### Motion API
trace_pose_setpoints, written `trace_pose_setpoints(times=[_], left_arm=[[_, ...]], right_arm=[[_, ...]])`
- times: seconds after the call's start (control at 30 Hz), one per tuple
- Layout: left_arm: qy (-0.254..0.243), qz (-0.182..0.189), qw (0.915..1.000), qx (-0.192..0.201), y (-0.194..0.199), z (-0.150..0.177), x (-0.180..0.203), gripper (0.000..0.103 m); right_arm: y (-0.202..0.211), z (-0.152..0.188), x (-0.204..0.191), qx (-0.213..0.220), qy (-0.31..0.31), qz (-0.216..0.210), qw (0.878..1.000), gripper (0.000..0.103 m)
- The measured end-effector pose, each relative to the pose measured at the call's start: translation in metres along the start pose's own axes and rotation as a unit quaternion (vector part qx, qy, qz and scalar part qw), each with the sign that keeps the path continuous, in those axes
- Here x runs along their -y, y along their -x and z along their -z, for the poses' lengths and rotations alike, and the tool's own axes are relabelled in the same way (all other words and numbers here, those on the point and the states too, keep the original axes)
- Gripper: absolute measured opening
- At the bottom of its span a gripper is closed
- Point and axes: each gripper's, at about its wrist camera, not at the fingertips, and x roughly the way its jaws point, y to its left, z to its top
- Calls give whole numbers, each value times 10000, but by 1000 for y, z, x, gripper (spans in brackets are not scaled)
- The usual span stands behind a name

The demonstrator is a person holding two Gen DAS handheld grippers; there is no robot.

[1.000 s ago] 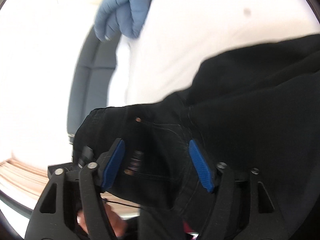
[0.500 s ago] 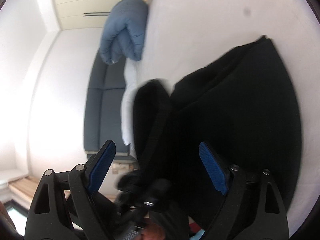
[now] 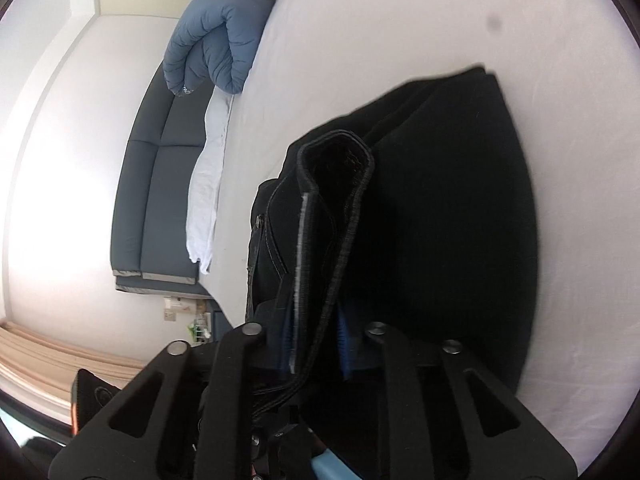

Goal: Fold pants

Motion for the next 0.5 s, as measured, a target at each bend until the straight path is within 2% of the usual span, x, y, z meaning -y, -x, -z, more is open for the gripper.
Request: trace_pose_setpoints(times=[0.27,0.4,0.43,0.5], left_arm=[[-234,111,9996,121,-13,-30,18,16],[-364,150,9992,-8,-27,-25,23,17],[-342,188,9992,-67,-32,-21,24,18],[-299,293,9989,-201,-41,-17,25,26]], right_arm=[[43,-17,-3,270,329,184,9989,13],[54,-26,-5,356,260,263,9987,13],[54,-26,0,324,215,272,9989,13],[48,-27,11,284,103,347,9989,13]])
